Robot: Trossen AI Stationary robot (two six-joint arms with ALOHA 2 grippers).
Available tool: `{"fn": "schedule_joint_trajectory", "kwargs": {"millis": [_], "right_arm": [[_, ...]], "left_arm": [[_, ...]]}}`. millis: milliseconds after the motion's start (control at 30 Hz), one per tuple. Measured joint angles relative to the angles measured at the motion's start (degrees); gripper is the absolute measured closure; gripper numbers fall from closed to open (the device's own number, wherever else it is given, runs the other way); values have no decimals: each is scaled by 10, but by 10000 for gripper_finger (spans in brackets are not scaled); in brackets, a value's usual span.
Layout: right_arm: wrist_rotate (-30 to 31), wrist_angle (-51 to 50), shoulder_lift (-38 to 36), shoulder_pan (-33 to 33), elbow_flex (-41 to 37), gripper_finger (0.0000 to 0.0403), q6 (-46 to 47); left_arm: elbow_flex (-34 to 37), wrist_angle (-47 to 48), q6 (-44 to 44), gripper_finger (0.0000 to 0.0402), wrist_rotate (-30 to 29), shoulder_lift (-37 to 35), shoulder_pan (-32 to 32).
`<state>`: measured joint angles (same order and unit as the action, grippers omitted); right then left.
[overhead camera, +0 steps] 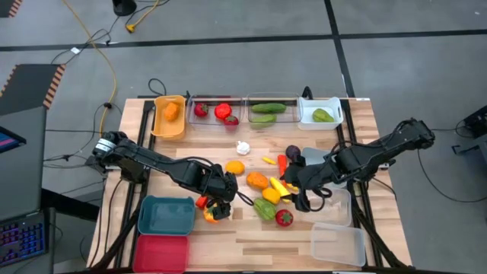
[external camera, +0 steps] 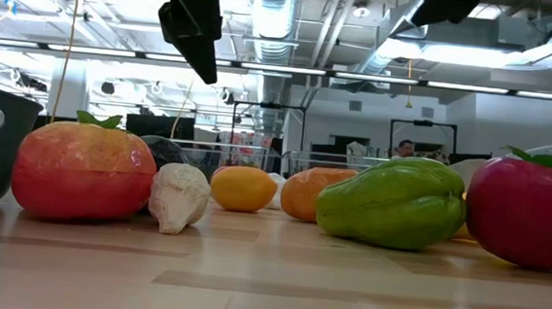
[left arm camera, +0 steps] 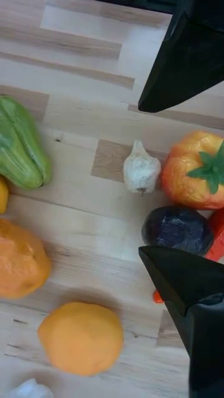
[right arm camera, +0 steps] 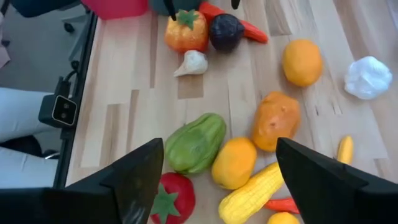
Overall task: Sort produce into baskets
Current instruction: Put the red tomato into the left transparent bin
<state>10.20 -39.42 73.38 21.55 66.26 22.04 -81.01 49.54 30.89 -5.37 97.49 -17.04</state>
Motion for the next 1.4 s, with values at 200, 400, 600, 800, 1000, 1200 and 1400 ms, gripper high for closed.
{"fn": "schedule_joint_trajectory", "kwargs": {"millis": [200, 400, 600, 800, 1000, 1200, 1400], "right_arm": [[0, 5, 0, -8, 0, 65, 0], [0, 20, 0, -11, 0, 64, 2], [-19, 20, 0, -10, 0, 64, 41], [-74, 16, 22, 6, -1, 65, 60], [-79, 3, 93, 52, -1, 65, 46], [-77, 7, 153, 91, 4, 65, 45], [-58, 6, 202, 112, 6, 65, 45]], "left_arm": [[0, 0, 0, 45, 0, 0, 0], [0, 0, 0, 45, 0, 0, 0], [0, 0, 0, 45, 0, 0, 0], [0, -2, -10, 45, -31, 0, 0], [0, -5, 28, 45, -35, 0, 0], [0, -5, 28, 45, -37, 0, 0], [0, -6, 28, 45, -37, 0, 0]]}}
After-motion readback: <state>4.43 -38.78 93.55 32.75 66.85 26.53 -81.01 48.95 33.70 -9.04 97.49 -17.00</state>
